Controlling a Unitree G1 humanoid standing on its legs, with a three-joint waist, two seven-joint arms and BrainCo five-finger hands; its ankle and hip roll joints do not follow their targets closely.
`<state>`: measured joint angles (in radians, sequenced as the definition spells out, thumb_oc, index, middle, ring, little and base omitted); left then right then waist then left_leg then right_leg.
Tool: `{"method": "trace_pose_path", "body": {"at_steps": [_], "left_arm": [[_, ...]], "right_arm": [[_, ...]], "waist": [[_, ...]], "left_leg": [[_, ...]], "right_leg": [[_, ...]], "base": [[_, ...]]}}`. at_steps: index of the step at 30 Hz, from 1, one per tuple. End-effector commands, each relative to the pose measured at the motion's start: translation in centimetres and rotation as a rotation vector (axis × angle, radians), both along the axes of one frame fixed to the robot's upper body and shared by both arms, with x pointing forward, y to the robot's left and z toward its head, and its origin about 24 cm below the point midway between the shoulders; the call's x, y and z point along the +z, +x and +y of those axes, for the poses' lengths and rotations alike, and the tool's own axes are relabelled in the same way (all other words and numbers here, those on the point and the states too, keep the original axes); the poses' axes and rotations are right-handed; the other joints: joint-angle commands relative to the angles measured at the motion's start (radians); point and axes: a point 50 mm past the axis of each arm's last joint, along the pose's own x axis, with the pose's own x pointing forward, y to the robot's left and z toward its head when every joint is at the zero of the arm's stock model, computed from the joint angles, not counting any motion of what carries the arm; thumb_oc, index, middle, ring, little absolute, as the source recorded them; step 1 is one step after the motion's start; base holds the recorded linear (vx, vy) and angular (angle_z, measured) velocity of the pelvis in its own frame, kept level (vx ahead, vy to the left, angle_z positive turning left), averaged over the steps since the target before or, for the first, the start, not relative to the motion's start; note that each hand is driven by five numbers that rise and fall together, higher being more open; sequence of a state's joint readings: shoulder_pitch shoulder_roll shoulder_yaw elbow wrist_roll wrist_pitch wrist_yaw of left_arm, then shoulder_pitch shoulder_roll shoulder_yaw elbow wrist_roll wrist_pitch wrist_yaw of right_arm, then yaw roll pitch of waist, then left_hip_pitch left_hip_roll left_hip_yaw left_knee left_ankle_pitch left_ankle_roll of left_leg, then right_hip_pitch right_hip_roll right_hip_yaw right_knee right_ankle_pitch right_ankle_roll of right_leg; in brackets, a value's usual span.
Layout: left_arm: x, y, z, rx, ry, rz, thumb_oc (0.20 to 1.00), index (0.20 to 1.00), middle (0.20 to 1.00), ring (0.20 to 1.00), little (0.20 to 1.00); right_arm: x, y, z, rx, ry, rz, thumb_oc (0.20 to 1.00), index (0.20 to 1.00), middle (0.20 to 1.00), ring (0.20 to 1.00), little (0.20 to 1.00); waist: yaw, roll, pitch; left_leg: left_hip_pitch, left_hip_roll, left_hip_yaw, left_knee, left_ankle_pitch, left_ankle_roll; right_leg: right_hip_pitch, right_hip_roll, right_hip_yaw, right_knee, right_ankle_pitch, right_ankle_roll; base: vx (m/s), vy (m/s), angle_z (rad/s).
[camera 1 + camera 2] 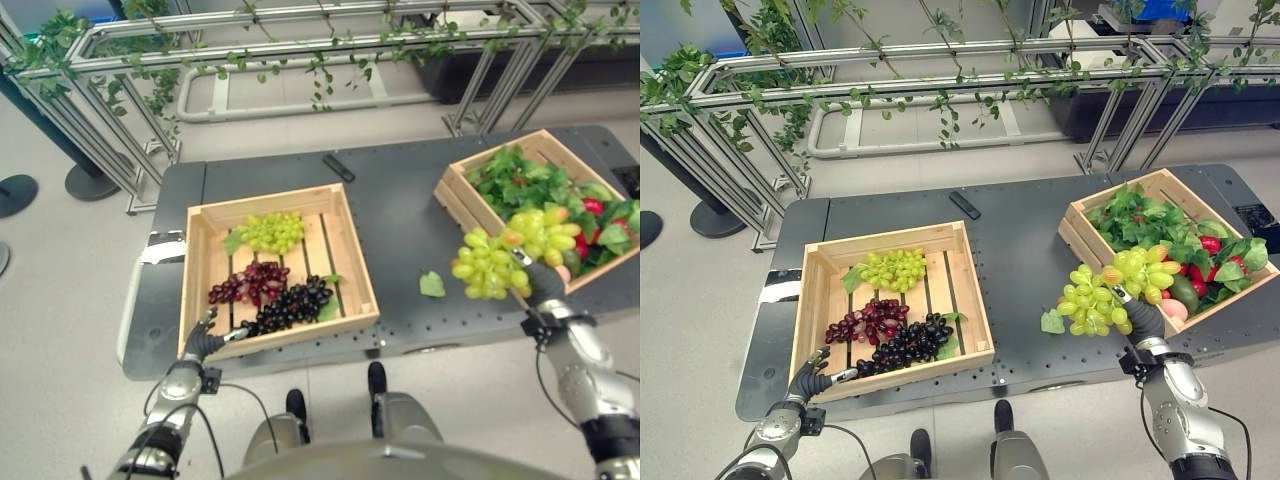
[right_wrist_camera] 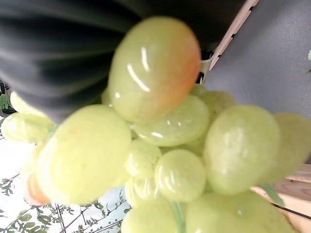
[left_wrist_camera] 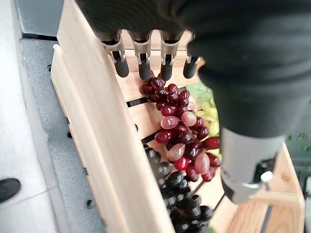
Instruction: Pick up the fruits from the basket on one side to the basket on the other side
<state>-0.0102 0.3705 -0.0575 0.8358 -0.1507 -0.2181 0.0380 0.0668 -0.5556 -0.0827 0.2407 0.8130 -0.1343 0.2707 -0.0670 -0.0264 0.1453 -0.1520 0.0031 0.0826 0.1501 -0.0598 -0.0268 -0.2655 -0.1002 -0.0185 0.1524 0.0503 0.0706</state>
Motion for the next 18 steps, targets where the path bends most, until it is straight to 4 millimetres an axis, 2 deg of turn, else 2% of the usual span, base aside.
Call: {"method": "trace_pose_path", "body": {"at_steps": [1,3,5,6,9,18], "left_arm": [[1.5,0.2,0.9,0.096,-0.050,-0.133,1.000,1.000,1.000,1.000,1.000],[3.5,1.4,1.0,0.109,-0.067,-0.258,1.000,1.000,1.000,1.000,1.000],[4.2,1.8,1.0,0.111,-0.073,-0.299,1.000,1.000,1.000,1.000,1.000],[5.7,2.6,0.8,0.094,-0.092,-0.388,1.000,1.000,1.000,1.000,1.000],[7.6,3.1,0.7,0.101,-0.121,-0.498,1.000,1.000,1.000,1.000,1.000],[9.8,3.3,0.7,0.101,-0.143,-0.626,1.000,1.000,1.000,1.000,1.000]], "right_arm": [[4.5,1.1,0.4,0.001,-0.034,-0.246,0.200,0.200,0.200,0.200,0.200],[4.3,1.0,0.4,-0.008,-0.036,-0.242,0.200,0.200,0.200,0.200,0.200],[4.2,1.0,0.4,-0.012,-0.034,-0.242,0.200,0.200,0.200,0.200,0.200],[4.2,0.9,0.3,-0.023,-0.032,-0.244,0.200,0.200,0.200,0.200,0.200],[4.0,0.9,0.1,-0.042,-0.041,-0.237,0.200,0.200,0.200,0.200,0.200],[3.8,0.6,-0.2,-0.065,-0.043,-0.234,0.200,0.200,0.200,0.200,0.200]], "waist": [[0.009,-0.017,-0.011],[0.013,-0.018,-0.013],[0.013,-0.019,-0.014],[0.016,-0.019,-0.015],[0.021,-0.020,-0.017],[0.027,-0.022,-0.019]], "left_leg": [[-0.017,-0.046,-0.007,0.001,-0.008,0.039],[-0.018,-0.047,-0.011,0.001,-0.008,0.039],[-0.018,-0.047,-0.013,0.000,-0.008,0.040],[-0.021,-0.048,-0.016,0.001,-0.007,0.040],[-0.025,-0.049,-0.020,0.001,-0.006,0.039],[-0.029,-0.049,-0.026,-0.004,-0.004,0.039]], "right_leg": [[0.020,0.006,-0.036,0.059,-0.044,0.046],[0.019,0.005,-0.039,0.059,-0.044,0.046],[0.020,0.005,-0.041,0.059,-0.045,0.046],[0.020,0.004,-0.042,0.059,-0.046,0.045],[0.021,0.003,-0.048,0.057,-0.046,0.045],[0.020,0.001,-0.053,0.050,-0.047,0.043]], "base": [[0.00,0.000,0.00],[0.00,-0.002,0.02],[0.01,-0.013,0.06],[0.01,-0.017,0.07],[0.00,-0.012,0.10],[0.00,-0.002,0.01]]}}
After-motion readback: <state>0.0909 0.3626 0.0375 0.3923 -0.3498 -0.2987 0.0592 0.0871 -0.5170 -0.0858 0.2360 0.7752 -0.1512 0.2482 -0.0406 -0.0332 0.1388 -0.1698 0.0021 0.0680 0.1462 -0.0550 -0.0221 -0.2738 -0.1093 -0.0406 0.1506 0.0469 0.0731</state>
